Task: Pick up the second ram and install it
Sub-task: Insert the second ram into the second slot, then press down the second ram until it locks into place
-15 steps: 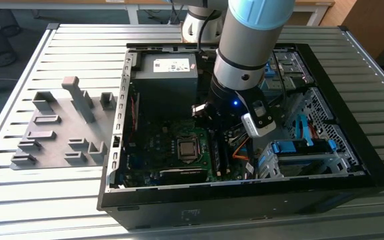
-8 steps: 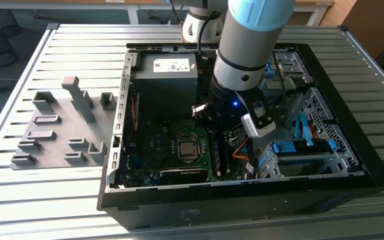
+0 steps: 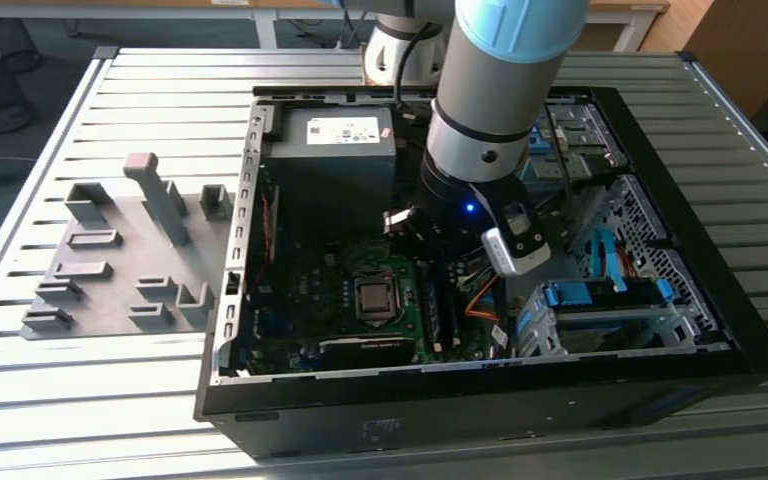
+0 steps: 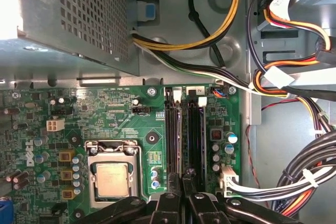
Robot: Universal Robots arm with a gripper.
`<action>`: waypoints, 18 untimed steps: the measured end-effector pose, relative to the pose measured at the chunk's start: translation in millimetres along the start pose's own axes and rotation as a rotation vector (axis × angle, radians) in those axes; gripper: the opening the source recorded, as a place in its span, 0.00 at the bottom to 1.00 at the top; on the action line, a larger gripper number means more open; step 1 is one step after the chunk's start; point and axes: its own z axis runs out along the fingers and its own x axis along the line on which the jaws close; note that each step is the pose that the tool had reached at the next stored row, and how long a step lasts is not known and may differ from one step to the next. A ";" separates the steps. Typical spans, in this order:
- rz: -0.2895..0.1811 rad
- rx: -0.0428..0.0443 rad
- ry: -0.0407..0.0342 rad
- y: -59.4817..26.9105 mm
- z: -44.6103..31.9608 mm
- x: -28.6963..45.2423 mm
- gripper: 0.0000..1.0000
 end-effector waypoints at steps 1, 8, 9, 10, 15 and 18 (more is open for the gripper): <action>-0.001 0.0000 0.0000 0.0 0.0 0.4 0.13; -0.004 0.0003 -0.0001 0.0 0.0 0.8 0.13; -0.004 0.0003 -0.0001 0.1 0.1 0.8 0.13; -0.004 0.0003 -0.0001 0.4 0.0 0.9 0.13; -0.004 -0.0002 -0.0001 1.2 -0.6 0.8 0.13; -0.004 0.0002 -0.0001 1.1 -3.8 1.0 0.13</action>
